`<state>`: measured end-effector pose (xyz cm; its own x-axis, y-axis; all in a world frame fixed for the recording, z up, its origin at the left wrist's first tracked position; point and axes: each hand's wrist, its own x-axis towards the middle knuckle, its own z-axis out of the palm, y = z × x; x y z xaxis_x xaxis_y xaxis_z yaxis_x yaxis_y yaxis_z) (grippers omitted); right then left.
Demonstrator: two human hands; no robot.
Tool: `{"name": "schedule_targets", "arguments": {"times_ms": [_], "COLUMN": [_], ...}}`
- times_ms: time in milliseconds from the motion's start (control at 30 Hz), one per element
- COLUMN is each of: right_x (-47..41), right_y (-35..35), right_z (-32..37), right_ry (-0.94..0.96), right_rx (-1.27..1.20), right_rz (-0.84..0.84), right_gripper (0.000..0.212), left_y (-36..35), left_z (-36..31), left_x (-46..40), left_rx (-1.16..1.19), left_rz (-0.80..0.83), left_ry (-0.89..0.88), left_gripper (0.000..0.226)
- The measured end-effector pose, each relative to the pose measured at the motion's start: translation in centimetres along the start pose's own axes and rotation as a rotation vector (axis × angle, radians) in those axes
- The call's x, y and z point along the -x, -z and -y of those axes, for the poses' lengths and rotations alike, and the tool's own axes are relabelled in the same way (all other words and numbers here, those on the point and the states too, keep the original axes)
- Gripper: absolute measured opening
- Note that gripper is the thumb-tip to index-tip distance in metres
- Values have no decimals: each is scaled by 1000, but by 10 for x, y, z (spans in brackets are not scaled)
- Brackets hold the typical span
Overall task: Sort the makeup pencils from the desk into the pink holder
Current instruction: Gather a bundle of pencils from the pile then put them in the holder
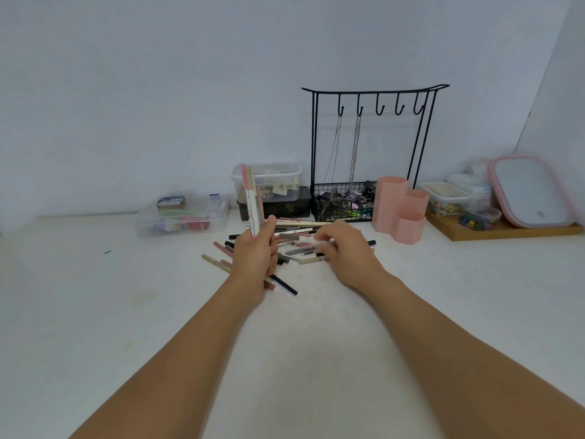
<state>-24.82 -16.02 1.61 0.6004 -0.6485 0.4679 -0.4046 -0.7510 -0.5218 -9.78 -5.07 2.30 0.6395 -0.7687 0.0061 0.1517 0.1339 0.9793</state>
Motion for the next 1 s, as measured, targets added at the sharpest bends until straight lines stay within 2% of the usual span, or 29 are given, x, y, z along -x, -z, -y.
{"name": "schedule_targets", "arguments": {"times_ms": [67,133,233,333,500,633,800,867,1000], "right_x": [-3,-7,-5,-1,2,2,3,5,7], "right_y": [3,7,10,5,-3,-2,-5,-8,-10], "right_z": [6,14,25,34,40,38,39,38,36], "right_ry": [19,-26,-173,-211,-266,-291,-277,-269,-206], "right_rx": [-144,-364,-801,-1001,-1064,-1094,-998,-993,-856], "right_rz": [-198,-306,-219,-77,28,42,54,53,52], "right_gripper": [8,6,11,13,7,6,5,3,13], "left_y": [-2,-4,-8,-10,-11,-13,-13,-13,-15], "left_z": [0,0,0,1,3,3,4,5,10], "left_x": [2,4,7,9,10,11,11,10,7], "left_rx": [4,15,62,54,-14,-1,57,54,-6], "left_rz": [17,46,123,160,146,152,184,191,205], "left_ry": [-4,2,-6,-12,-14,-12,2,-8,-39], "left_gripper": [41,41,39,37,38,41,31,33,41]}}
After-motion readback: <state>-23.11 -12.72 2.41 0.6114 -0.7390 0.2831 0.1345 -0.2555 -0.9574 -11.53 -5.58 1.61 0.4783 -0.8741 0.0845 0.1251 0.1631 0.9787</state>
